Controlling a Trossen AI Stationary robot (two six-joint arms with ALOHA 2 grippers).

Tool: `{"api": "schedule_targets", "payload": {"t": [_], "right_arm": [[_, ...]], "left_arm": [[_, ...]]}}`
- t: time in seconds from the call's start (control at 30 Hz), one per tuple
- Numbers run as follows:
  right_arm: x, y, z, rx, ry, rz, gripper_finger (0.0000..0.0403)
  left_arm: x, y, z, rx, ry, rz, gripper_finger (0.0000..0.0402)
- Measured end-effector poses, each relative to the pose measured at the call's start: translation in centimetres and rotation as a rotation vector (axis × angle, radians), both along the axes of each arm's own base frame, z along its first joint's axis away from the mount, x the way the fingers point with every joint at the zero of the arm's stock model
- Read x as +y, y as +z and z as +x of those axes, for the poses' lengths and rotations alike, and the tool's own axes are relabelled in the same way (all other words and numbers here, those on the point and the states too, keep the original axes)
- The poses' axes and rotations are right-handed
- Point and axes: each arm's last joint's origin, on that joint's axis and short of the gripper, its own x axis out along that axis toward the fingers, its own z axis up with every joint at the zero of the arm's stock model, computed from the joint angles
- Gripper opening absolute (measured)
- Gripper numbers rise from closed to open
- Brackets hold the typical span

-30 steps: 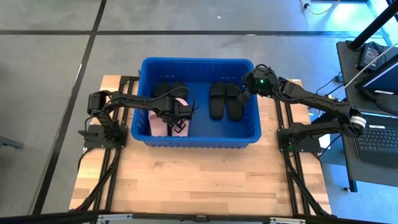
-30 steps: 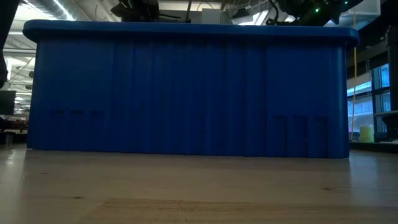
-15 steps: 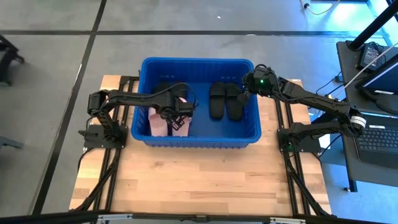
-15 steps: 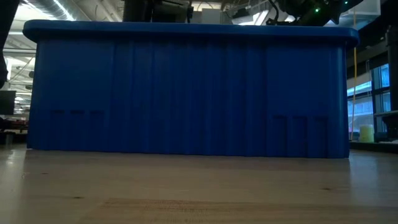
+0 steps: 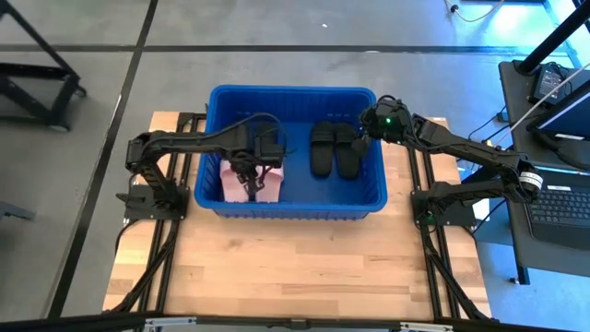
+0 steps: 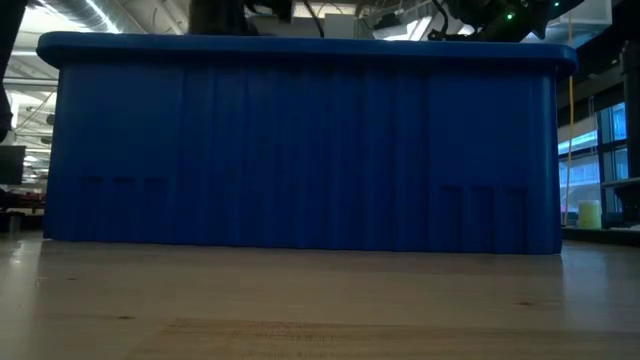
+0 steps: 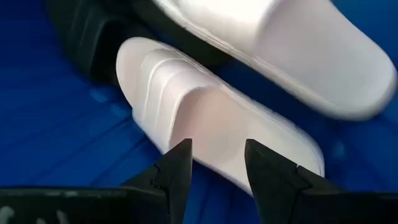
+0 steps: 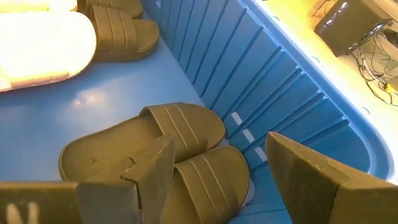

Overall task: Pick and place slides into bin
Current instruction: Adjust the pink slides in the organizer bin

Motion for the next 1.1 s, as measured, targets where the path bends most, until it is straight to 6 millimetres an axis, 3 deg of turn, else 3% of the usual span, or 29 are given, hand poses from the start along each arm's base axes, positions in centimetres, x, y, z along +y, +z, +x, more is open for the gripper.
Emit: {"api": "schedule_targets", "payload": {"t": [0.1, 0.23, 0.5, 0.67, 0.83, 1.1], "right_arm": [[0.0, 0.0, 0.0, -0.006, -0.005, 0.004, 0.0251], [0.0, 0.1, 0.0, -0.026, -0.02, 0.018, 0.0251], [0.0, 0.1, 0.0, -0.037, -0.029, 0.03, 0.0251], [0.0, 0.1, 0.0, -0.038, -0.03, 0.03, 0.0251], [0.0, 0.1, 0.0, -0.04, -0.03, 0.029, 0.0251], [-0.1, 0.4, 0.2, -0.077, -0.03, 0.009, 0.0251]], "left_arm": [[-0.1, 1.2, -0.3, -0.023, -0.098, -0.015, 0.0143], [0.3, 1.4, -0.7, -0.012, -0.137, -0.001, 0.0143], [0.6, -2.8, -2.1, 0.164, -0.23, -0.126, 0.0143], [-0.2, -5.3, -2.4, 0.136, -0.296, -0.27, 0.0143], [-1.2, -6.5, -2.5, 0.103, -0.373, -0.348, 0.0143], [-1.1, -8.2, -2.7, 0.085, -0.372, -0.316, 0.0143]]}}
